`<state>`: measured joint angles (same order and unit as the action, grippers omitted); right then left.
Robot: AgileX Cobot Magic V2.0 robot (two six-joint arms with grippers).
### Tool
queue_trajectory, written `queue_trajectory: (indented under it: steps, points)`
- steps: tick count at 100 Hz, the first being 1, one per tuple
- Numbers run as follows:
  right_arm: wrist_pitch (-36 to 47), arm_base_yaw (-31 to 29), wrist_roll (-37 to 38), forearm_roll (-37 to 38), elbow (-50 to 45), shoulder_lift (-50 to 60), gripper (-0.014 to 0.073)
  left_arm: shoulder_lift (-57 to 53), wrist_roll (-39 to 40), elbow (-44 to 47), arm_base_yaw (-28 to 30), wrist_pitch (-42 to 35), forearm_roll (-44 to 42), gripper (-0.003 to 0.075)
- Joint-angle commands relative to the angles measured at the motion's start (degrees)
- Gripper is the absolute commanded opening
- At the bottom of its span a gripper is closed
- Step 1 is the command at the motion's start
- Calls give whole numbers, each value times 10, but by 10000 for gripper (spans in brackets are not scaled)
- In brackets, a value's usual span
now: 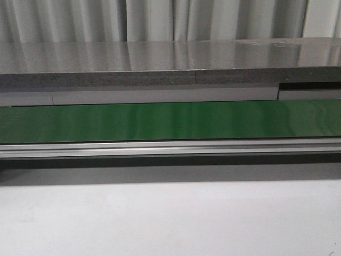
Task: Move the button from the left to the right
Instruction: 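Move the left gripper down over the yellow push button in the blue tray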
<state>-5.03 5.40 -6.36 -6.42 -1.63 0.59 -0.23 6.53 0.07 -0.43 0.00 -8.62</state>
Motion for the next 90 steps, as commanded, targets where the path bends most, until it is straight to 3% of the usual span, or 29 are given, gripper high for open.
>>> queue_trajectory:
  steps: [1, 59, 90]
  points:
    - [50, -2, 0, 1, 9, 12, -68, -18, 7, 20, -5, -47, 5, -20]
    - [50, -2, 0, 1, 9, 12, -68, -18, 7, 12, -5, -52, 5, -20]
    - [50, -2, 0, 1, 9, 12, -68, 58, 7, -112, -5, 65, 9, -20]
